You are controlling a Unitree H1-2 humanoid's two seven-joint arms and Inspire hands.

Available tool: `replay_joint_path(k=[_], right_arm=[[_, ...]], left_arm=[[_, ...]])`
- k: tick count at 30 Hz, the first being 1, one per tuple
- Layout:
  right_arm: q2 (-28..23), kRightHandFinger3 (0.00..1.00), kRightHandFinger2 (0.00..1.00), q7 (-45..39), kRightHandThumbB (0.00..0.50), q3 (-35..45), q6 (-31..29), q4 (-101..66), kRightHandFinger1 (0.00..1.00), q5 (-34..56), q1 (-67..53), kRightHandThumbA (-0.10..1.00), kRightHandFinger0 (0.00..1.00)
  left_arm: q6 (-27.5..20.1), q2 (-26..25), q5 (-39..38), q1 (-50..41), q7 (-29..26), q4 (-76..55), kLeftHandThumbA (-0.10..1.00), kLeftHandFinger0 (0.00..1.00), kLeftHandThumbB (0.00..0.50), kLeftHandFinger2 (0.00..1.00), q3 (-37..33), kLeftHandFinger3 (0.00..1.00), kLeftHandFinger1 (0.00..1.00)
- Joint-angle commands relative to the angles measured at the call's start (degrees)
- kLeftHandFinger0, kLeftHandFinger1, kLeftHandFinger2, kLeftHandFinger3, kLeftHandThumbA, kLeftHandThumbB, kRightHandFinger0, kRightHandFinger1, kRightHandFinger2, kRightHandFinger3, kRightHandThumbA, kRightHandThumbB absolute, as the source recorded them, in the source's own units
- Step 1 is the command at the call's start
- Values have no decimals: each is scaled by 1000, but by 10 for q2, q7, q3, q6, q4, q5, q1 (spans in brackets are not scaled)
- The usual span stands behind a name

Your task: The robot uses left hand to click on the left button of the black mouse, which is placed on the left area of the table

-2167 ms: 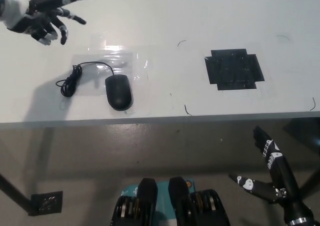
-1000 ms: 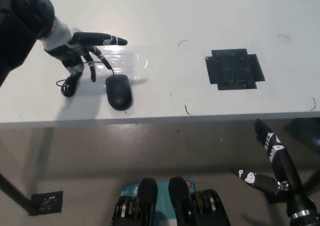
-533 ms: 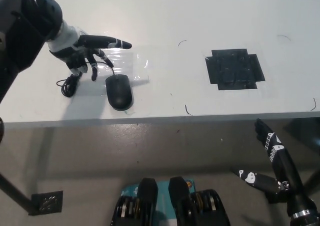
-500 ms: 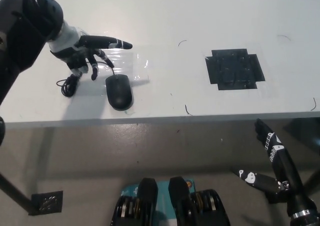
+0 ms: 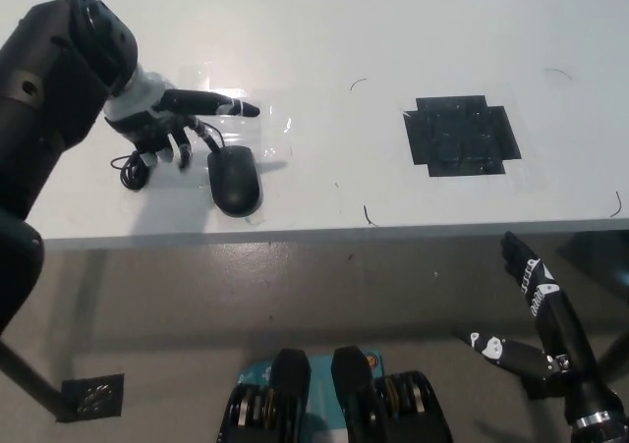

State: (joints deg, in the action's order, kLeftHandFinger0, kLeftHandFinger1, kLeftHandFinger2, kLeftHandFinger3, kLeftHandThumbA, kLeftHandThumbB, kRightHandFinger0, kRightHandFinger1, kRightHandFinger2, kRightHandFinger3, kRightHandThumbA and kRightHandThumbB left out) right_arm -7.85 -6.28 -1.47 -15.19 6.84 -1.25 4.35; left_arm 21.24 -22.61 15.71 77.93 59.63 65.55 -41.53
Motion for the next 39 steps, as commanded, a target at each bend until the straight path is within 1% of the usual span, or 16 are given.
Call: replay_joint_path(k=[1, 14, 18, 20, 21, 22, 25, 29, 30, 32, 33, 34, 35, 37, 38, 39], right_arm=[[-8, 1000, 1000, -2, 99, 3, -9, -23, 1000, 2, 4, 1000, 1000], [-7, 1000, 1000, -4, 100, 3, -10, -24, 1000, 6, 1, 1000, 1000], [-4, 1000, 1000, -4, 100, 2, -11, -23, 1000, 7, -2, 1000, 1000], [-4, 1000, 1000, -4, 109, 2, -8, -24, 1000, 8, -2, 1000, 1000], [-4, 1000, 1000, -4, 108, 2, -9, -24, 1000, 8, -4, 1000, 1000], [-4, 1000, 1000, -5, 101, 2, -10, -23, 1000, 9, -4, 1000, 1000], [-4, 1000, 1000, -4, 103, 2, -8, -22, 1000, 9, -6, 1000, 1000], [-4, 1000, 1000, -4, 108, 4, -13, -16, 1000, 12, -11, 1000, 1000], [-5, 1000, 1000, -3, 107, 5, -17, -14, 1000, 12, -12, 1000, 1000], [-6, 1000, 1000, -3, 103, 7, -20, -12, 1000, 14, -15, 1000, 1000], [-6, 1000, 1000, -3, 103, 7, -21, -11, 1000, 15, -17, 1000, 1000], [-5, 1000, 1000, -2, 104, 7, -22, -10, 1000, 13, -20, 1000, 1000], [-5, 1000, 1000, -1, 105, 7, -26, -8, 1000, 13, -21, 1000, 1000], [-5, 1000, 1000, -3, 105, 6, -29, -6, 1000, 15, -22, 1000, 1000], [-3, 1000, 1000, -3, 110, 4, -31, -3, 1000, 15, -23, 1000, 1000], [-1, 1000, 1000, -4, 111, 3, -31, -1, 1000, 15, -24, 1000, 1000]], left_arm=[[-32, 3, 28, 40, 15, 15, 1000, 0, 428, 304, 4, 1000, 0], [-53, 23, 44, 31, 7, 46, 1000, 0, 411, 329, 25, 1000, 0], [-43, 24, 52, 42, 10, 48, 1000, 0, 458, 360, 25, 1000, 0], [-35, 15, 49, 54, 16, 40, 1000, 0, 461, 319, 32, 1000, 0], [-31, 11, 38, 64, 30, 39, 1000, 0, 457, 246, 43, 1000, 0], [-37, 1, 26, 75, 46, 34, 1000, 0, 436, 198, 54, 1000, 0], [-12, -29, 4, 109, 79, -2, 1000, 0, 440, 157, 93, 1000, 0], [38, -80, -19, 133, 105, -102, 1000, 0, 455, 228, 137, 1000, 0], [49, -98, -35, 135, 120, -136, 1000, 0, 419, 197, 155, 1000, 0], [56, -118, -57, 128, 128, -185, 1000, 0, 423, 170, 178, 1000, 0], [57, -134, -69, 111, 129, -239, 1000, 0, 446, 272, 209, 1000, 10], [57, -147, -86, 79, 122, -314, 1000, 0, 450, 364, 249, 1000, 61], [57, -169, -175, 10, 71, -439, 1000, 0, 421, 397, 290, 1000, 38], [57, -192, -281, -59, -1, -545, 1000, 0, 420, 342, 312, 1000, 3], [57, -228, -430, -134, -131, -652, 1000, 0, 394, 189, 301, 1000, 0], [57, -243, -508, -186, -199, -718, 1000, 111, 347, 328, 307, 1000, 132]])
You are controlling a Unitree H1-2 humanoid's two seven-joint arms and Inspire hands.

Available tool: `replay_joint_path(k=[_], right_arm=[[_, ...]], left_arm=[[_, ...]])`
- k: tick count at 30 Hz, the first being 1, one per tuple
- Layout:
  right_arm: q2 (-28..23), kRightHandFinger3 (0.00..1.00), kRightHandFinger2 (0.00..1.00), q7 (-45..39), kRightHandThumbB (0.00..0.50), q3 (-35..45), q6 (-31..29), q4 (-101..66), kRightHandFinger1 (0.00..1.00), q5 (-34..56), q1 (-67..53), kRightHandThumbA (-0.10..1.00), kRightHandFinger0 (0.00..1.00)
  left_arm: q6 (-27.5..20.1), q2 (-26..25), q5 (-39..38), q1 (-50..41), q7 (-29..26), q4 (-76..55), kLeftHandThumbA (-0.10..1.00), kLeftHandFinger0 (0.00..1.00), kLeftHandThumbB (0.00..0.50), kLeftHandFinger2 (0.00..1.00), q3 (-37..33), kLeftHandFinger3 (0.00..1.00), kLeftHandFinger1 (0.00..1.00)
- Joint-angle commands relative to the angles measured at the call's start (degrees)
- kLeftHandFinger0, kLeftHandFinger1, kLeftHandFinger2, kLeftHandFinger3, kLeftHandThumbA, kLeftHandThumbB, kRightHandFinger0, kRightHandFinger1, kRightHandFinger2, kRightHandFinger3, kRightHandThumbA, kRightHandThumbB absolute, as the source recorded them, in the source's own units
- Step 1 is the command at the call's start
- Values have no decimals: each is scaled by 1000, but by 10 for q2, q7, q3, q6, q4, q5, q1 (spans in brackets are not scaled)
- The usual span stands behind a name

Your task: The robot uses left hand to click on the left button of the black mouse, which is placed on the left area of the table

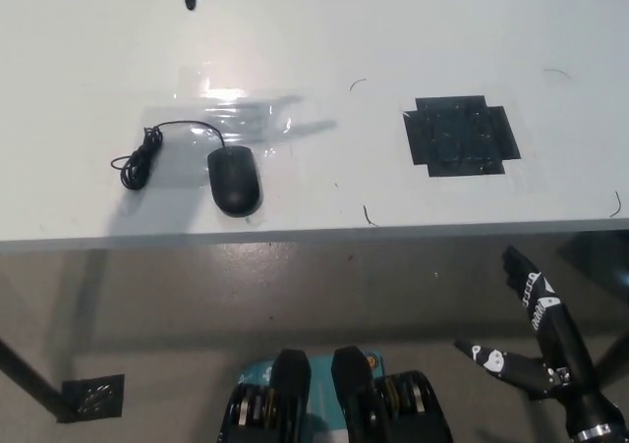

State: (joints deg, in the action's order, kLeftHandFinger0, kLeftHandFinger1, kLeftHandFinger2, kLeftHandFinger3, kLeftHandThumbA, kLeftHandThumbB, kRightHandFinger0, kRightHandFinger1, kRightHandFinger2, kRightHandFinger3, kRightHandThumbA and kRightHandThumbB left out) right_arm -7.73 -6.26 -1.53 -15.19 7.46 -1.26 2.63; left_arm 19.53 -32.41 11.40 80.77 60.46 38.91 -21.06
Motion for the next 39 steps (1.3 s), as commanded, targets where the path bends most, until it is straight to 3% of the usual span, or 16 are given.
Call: replay_joint_path(k=[1, 2, 3, 4, 5, 6, 7, 9, 12, 14, 15, 17, 21, 31, 38, 39], right_arm=[[-2, 1000, 1000, -5, 111, 3, -31, -6, 1000, 15, -7, 1000, 1000], [0, 1000, 1000, -5, 123, 1, -33, -1, 1000, 15, -7, 1000, 1000], [1, 1000, 1000, -6, 123, 1, -34, 1, 1000, 16, -7, 1000, 1000], [2, 1000, 1000, -7, 125, 0, -36, 4, 1000, 18, -9, 1000, 1000], [4, 1000, 1000, -8, 124, 0, -37, 7, 1000, 20, -10, 1000, 1000], [6, 1000, 1000, -7, 122, -1, -39, 9, 1000, 20, -11, 1000, 1000], [7, 1000, 1000, -7, 120, -1, -41, 11, 1000, 20, -12, 1000, 1000], [9, 1000, 1000, -7, 121, -1, -44, 14, 1000, 22, -19, 1000, 1000], [10, 1000, 1000, -4, 127, -1, -45, 17, 1000, 20, -25, 1000, 1000], [11, 1000, 1000, -4, 133, -1, -50, 21, 1000, 20, -29, 1000, 1000], [10, 1000, 1000, -6, 135, -1, -49, 21, 1000, 22, -32, 1000, 1000], [9, 1000, 1000, -10, 138, -2, -51, 23, 1000, 26, -37, 1000, 1000], [9, 1000, 1000, -11, 147, -5, -54, 28, 1000, 23, -42, 1000, 1000], [5, 1000, 1000, -15, 131, -11, -60, 32, 1000, 18, -47, 1000, 1000], [5, 1000, 1000, -16, 131, -18, -58, 31, 1000, 11, -52, 1000, 1000], [5, 1000, 1000, -17, 130, -20, -55, 28, 1000, 10, -54, 1000, 1000]], left_arm=[[74, -148, -484, -234, -225, -474, 1000, 137, 342, 259, 110, 1000, 85], [74, -124, -514, -338, -258, -574, 1000, 542, 337, 572, 176, 1000, 454], [74, -111, -511, -375, -263, -608, 1000, 604, 334, 574, 203, 1000, 470], [74, -75, -511, -458, -268, -681, 1000, 926, 357, 800, 255, 1000, 731], [74, -47, -516, -522, -275, -733, 1000, 1000, 392, 945, 284, 1000, 883], [74, -3, -503, -591, -288, -787, 1000, 1000, 446, 1000, 310, 1000, 1000], [74, 43, -474, -646, -280, -829, 1000, 1000, 416, 1000, 336, 1000, 1000], [20, 104, -401, -750, -276, -881, 1000, 1000, 437, 1000, 341, 1000, 1000], [-107, 119, -351, -863, -266, -876, 1000, 1000, 477, 1000, 319, 1000, 1000], [-226, 154, -319, -932, -255, -833, 1000, 1000, 486, 1000, 315, 1000, 1000], [-286, 184, -300, -958, -257, -800, 1000, 1000, 438, 1000, 311, 1000, 1000], [-355, 224, -235, -993, -279, -759, 1000, 1000, 405, 1000, 304, 1000, 1000], [-456, 275, -139, -1008, -314, -664, 1000, 1000, 357, 1000, 303, 1000, 1000], [-465, 312, -49, -940, -416, -464, 1000, 1000, 225, 1000, 286, 1000, 1000], [-461, 336, -33, -913, -405, -405, 1000, 1000, 234, 1000, 304, 1000, 1000], [-453, 338, -33, -910, -406, -400, 1000, 1000, 208, 1000, 305, 1000, 1000]])
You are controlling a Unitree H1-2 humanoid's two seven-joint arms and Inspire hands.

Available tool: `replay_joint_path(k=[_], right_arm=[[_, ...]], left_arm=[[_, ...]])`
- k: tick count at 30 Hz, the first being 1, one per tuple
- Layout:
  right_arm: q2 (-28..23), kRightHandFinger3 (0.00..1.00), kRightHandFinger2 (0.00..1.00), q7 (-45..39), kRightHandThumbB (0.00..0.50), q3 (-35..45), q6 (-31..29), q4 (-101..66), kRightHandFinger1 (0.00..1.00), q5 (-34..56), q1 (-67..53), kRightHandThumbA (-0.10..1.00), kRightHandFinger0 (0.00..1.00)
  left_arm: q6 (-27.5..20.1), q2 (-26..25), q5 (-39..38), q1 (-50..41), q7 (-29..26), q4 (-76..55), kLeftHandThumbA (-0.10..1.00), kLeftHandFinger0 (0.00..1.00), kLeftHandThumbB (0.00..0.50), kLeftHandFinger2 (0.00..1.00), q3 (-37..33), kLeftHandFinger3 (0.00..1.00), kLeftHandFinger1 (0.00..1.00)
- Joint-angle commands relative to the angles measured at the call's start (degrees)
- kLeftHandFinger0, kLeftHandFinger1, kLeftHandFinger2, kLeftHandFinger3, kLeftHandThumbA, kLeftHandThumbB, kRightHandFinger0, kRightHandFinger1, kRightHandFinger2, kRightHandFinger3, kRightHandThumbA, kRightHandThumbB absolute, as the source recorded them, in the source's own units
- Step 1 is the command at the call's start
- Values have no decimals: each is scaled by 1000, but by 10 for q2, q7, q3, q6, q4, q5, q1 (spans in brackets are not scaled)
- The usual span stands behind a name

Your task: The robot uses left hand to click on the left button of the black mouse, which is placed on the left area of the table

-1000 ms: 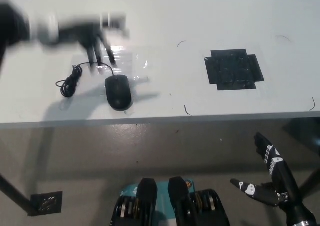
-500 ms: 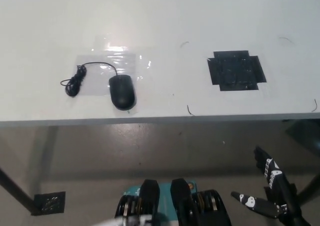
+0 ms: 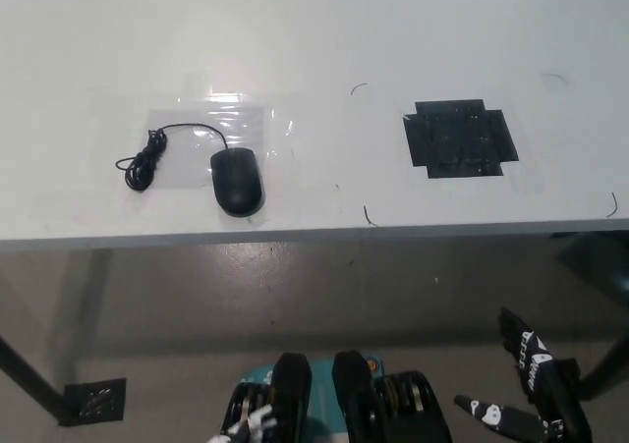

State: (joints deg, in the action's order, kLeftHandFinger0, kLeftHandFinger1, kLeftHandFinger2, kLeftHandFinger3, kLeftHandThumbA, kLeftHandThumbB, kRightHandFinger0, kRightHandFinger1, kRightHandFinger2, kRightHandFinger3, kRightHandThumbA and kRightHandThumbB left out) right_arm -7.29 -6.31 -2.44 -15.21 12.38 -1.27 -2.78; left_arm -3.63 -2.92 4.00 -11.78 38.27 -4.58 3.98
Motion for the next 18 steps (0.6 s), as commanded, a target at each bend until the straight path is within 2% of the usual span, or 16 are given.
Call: replay_joint_path(k=[1, 5, 18], right_arm=[[1, 1000, 1000, -16, 130, -12, -54, -23, 1000, 8, -2, 1000, 1000], [-5, 1000, 1000, -19, 124, -15, -54, -25, 1000, 7, 0, 1000, 1000], [-14, 1000, 1000, -19, 107, -23, -63, -24, 1000, -6, 2, 1000, 1000]], left_arm=[[-217, 44, 41, 17, -186, 39, 1000, 1000, 208, 1000, 55, 1000, 1000], [-193, 49, 42, 22, -200, 61, 1000, 1000, 173, 1000, 64, 1000, 1000], [-220, 35, 63, 29, -235, 87, 1000, 1000, 185, 1000, 47, 1000, 1000]])
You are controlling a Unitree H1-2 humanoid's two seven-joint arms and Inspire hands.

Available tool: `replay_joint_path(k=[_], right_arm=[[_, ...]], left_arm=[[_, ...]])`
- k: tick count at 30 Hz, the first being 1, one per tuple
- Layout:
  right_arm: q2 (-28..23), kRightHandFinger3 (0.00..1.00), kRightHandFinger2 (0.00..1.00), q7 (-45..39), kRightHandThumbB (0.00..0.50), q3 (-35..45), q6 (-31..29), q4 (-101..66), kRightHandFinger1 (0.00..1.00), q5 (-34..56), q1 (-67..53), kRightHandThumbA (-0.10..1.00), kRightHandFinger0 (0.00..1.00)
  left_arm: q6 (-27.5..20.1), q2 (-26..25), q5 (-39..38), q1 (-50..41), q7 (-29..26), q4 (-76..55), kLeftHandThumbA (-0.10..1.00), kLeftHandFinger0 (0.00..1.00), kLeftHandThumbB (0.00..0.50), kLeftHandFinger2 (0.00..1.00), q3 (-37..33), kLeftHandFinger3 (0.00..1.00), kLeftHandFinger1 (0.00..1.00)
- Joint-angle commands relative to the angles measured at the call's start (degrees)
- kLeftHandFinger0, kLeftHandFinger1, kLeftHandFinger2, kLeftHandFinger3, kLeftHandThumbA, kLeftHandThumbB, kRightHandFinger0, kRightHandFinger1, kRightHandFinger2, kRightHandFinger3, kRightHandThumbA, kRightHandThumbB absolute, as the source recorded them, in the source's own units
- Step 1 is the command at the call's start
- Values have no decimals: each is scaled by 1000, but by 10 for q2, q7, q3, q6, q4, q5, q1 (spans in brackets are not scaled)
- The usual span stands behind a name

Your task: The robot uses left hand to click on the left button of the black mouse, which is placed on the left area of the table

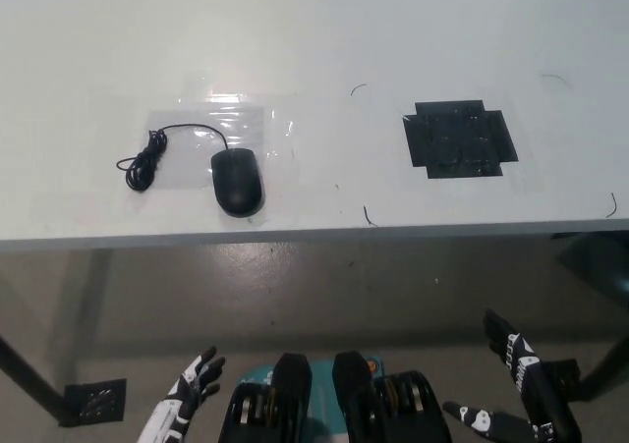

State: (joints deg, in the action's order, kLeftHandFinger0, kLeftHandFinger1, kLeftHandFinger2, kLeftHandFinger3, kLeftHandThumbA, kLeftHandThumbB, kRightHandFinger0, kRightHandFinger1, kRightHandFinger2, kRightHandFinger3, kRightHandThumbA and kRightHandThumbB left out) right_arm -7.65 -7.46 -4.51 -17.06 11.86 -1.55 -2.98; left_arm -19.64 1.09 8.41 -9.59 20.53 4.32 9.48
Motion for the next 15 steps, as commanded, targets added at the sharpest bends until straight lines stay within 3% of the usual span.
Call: replay_joint_path(k=[1, 15], right_arm=[[-10, 1000, 1000, -7, 102, -2, -47, -18, 1000, -4, 5, 1000, 1000], [-10, 1000, 1000, -4, 106, -3, -43, -17, 1000, -10, 4, 1000, 1000]], left_arm=[[-58, -6, 21, 6, -59, -6, 1000, 1000, 178, 1000, -10, 1000, 1000], [-49, -25, 28, 4, -95, -5, 1000, 1000, 187, 1000, -42, 1000, 1000]])
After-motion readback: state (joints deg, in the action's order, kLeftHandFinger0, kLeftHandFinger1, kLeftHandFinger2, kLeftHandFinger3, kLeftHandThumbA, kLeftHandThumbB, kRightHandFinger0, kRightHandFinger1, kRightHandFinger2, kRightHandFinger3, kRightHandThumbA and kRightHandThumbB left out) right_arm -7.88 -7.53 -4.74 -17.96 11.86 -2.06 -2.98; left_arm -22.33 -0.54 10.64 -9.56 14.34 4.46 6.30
